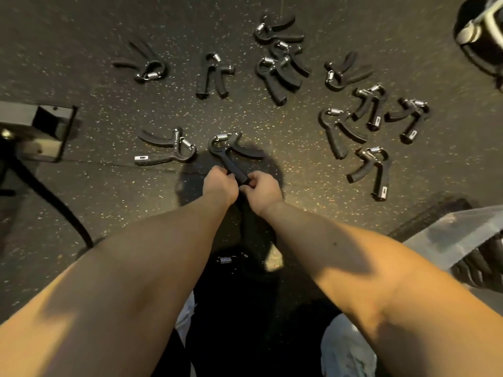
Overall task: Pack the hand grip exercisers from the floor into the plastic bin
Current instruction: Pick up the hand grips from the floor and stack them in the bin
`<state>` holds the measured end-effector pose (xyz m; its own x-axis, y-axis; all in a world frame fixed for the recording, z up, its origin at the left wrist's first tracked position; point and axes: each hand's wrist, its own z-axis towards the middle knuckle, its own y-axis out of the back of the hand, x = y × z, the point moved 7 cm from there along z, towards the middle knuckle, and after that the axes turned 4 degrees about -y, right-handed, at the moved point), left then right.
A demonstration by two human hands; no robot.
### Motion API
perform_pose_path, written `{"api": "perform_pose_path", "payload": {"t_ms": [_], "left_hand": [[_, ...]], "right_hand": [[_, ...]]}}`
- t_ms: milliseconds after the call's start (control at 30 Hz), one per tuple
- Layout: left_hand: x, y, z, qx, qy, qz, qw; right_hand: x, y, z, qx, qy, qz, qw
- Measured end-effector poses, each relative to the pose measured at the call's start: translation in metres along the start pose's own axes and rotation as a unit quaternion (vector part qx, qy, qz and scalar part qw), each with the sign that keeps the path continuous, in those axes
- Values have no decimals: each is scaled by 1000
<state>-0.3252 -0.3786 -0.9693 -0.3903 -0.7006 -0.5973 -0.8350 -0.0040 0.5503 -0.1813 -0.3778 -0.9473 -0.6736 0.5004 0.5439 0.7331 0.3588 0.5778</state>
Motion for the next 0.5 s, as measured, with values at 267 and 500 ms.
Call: {"api": "perform_pose_path", "payload": {"t_ms": [267, 500], "left_hand": [[5, 1, 27, 28, 38, -94, 994], [-14, 3, 12, 48, 68, -171, 982]], "right_hand": [[19, -2, 24, -53, 26, -133, 989], [33, 24, 18, -29, 88, -228, 969]]}}
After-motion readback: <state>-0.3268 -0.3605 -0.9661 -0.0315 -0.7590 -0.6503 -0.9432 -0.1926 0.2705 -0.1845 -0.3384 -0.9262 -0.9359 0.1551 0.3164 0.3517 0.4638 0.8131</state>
